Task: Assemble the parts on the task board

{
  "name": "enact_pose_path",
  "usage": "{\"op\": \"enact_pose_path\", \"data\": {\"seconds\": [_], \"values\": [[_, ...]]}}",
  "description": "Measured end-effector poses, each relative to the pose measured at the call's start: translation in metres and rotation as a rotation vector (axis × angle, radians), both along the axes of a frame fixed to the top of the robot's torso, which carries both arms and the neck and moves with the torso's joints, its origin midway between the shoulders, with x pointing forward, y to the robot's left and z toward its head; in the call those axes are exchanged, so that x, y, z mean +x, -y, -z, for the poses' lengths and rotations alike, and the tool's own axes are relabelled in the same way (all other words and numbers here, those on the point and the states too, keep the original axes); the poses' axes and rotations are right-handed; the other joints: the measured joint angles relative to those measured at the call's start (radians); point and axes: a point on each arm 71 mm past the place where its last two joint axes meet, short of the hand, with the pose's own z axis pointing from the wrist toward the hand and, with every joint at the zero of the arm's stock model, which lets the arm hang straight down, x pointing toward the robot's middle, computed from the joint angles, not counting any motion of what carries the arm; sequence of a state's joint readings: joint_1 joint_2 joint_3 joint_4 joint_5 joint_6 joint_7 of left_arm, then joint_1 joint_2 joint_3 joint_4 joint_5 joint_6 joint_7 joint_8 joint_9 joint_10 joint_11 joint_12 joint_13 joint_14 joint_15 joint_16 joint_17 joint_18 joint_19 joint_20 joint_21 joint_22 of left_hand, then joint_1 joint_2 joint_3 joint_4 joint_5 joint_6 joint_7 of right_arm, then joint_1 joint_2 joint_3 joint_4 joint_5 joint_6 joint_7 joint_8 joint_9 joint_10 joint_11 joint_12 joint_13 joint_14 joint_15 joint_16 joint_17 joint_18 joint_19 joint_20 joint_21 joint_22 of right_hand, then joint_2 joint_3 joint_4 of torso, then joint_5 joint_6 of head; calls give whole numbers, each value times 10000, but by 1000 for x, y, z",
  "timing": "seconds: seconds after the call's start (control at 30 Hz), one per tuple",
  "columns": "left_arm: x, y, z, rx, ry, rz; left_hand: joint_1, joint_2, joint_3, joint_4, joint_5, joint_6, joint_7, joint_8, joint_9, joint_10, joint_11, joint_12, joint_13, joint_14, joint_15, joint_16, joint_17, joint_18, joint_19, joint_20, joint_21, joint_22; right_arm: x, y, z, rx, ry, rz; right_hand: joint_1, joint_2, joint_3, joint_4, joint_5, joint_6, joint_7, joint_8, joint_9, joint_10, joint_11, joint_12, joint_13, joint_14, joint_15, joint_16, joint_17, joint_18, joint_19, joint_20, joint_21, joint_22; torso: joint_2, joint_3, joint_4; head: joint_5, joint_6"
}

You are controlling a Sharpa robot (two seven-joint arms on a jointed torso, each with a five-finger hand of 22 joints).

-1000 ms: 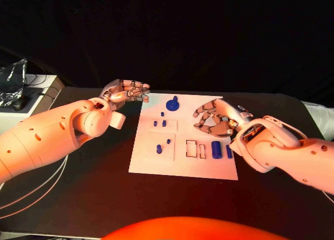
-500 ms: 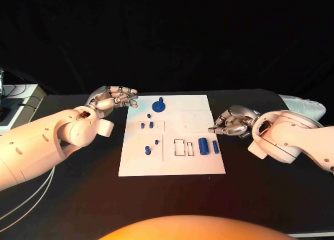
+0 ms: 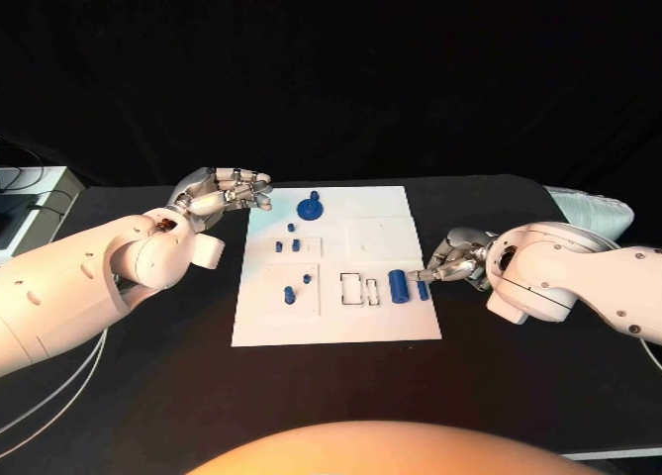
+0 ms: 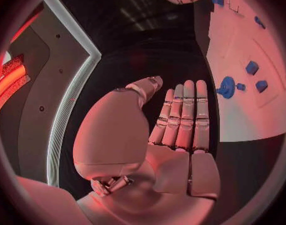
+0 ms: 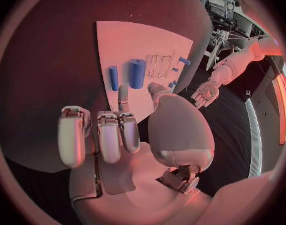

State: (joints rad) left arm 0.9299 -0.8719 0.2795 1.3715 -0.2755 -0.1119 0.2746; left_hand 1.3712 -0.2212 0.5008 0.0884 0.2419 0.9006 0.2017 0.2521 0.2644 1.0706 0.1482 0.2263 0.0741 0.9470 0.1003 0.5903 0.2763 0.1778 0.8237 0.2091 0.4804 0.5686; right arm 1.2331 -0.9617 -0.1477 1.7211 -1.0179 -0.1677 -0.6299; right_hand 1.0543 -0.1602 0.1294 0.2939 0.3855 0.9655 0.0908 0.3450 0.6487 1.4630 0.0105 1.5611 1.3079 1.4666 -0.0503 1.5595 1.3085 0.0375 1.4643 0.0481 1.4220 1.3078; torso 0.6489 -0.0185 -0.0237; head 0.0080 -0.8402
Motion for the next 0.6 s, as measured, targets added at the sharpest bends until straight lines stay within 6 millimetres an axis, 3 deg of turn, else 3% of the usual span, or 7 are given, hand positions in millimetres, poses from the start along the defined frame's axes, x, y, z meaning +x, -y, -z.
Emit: {"op": "enact_pose_path", "data": {"seconds": [0.27, 0.6], "values": [[0, 0, 0, -31, -23, -5, 0, 0, -28, 28, 0, 0, 0, 0, -1, 0, 0, 0, -1, 0, 0, 0, 9, 0, 0, 0, 0, -12, 2, -19, 9, -190, -322, -162, -95, 99, -206, -15, 384, -15, -11, 70, 153, 0, 0, -1, -1, -34, -33, -1, -1, 0, 0, 1, 80, -1, 3, -30, 41, 25, -23], [0, 0, 0, -51, -45, -9, 0, 0, -28, 28, 0, 0, 1, 0, -1, -1, 0, 0, -2, 0, 0, 0, 22, 0, -1, 0, 0, -12, 7, -25, 17, -359, -494, -118, -95, 99, -258, -13, 386, 9, -35, 108, 177, -1, 0, -1, -3, -34, -33, -5, -2, 0, 0, 2, 80, -2, 22, -38, 48, 93, -42]]}}
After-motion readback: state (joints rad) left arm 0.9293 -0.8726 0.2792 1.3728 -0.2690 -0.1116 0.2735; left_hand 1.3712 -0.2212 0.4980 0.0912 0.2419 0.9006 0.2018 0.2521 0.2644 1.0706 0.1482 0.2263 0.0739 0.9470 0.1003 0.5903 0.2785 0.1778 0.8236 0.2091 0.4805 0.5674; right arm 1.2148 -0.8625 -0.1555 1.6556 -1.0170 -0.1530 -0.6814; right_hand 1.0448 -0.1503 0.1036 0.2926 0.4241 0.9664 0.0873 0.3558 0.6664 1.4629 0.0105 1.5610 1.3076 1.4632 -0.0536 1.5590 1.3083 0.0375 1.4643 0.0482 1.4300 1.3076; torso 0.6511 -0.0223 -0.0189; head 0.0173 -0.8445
